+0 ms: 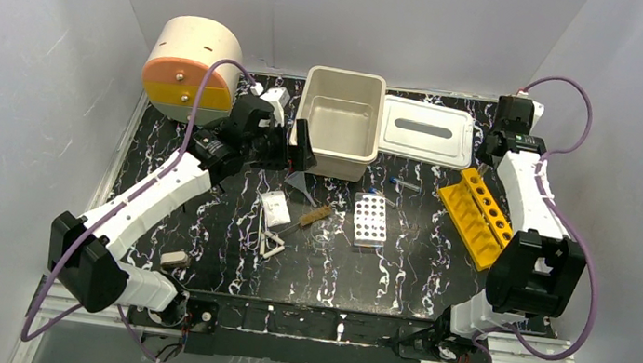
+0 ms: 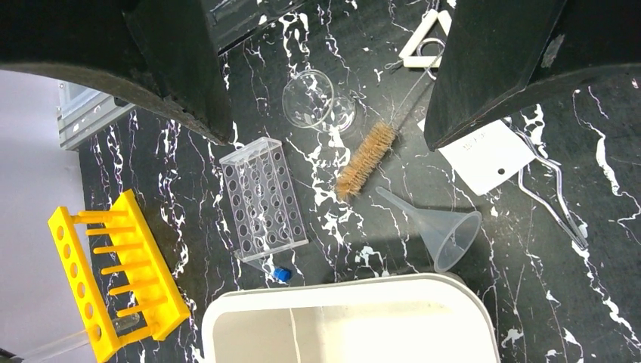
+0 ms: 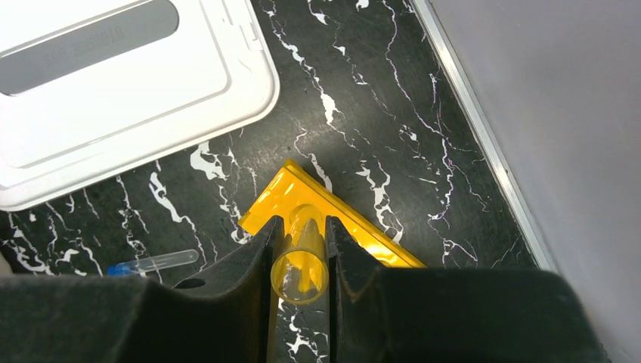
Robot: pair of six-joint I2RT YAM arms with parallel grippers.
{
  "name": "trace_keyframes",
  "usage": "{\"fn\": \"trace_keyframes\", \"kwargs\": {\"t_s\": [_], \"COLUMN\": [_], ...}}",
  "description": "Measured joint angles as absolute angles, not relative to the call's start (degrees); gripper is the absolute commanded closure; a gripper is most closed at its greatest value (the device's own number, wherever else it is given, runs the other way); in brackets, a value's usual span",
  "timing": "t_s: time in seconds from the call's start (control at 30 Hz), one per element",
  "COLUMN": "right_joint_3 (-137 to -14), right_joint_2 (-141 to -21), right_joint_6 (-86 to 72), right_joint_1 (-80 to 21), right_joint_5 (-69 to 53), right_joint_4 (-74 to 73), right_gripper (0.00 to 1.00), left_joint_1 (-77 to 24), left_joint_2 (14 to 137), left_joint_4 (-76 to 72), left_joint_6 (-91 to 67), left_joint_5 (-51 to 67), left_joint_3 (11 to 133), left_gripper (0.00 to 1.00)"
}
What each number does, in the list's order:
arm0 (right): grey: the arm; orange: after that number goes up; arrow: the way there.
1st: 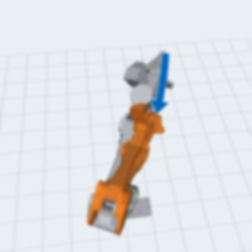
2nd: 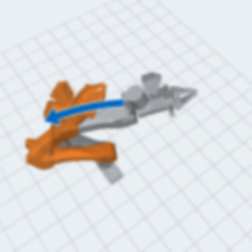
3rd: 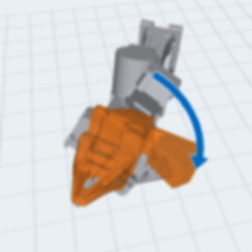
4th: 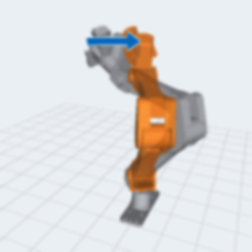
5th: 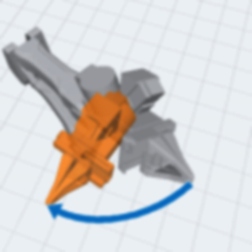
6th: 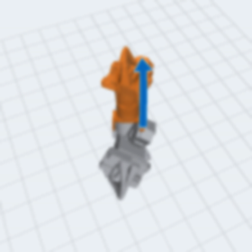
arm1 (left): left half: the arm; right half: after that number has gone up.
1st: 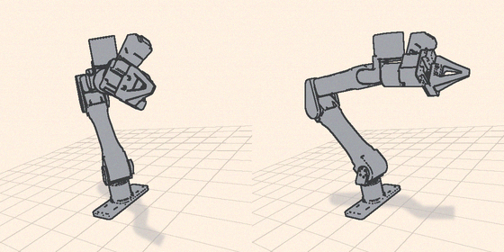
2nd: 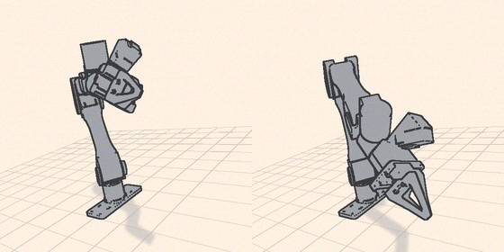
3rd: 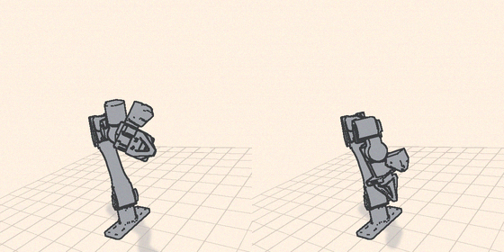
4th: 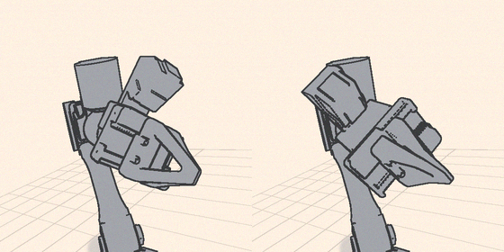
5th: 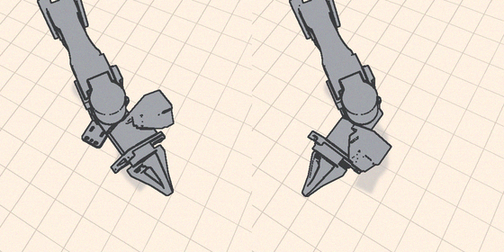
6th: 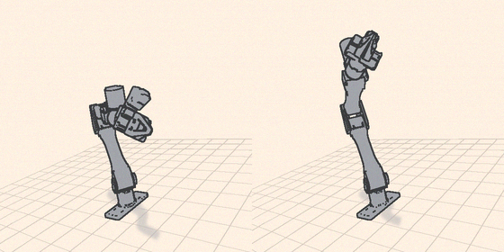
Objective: Organize the chemistry lab equipment
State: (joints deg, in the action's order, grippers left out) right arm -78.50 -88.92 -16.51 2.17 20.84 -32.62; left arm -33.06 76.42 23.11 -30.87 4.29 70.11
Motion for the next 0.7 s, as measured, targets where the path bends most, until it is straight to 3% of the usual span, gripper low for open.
{"fn": "trace_keyframes", "kwargs": {"t_s": [0.7], "right_joint_3": [-75.2], "right_joint_2": [-90.4], "right_joint_6": [-19.8], "right_joint_1": [2.4], "right_joint_5": [24.0], "right_joint_4": [-28.1], "right_gripper": [0.75], "left_joint_1": [-31.6], "left_joint_2": [78.3], "left_joint_4": [22.7], "left_joint_6": [-30.0], "left_joint_5": [5.4], "left_joint_3": [70.1], "left_gripper": [0.02]}}
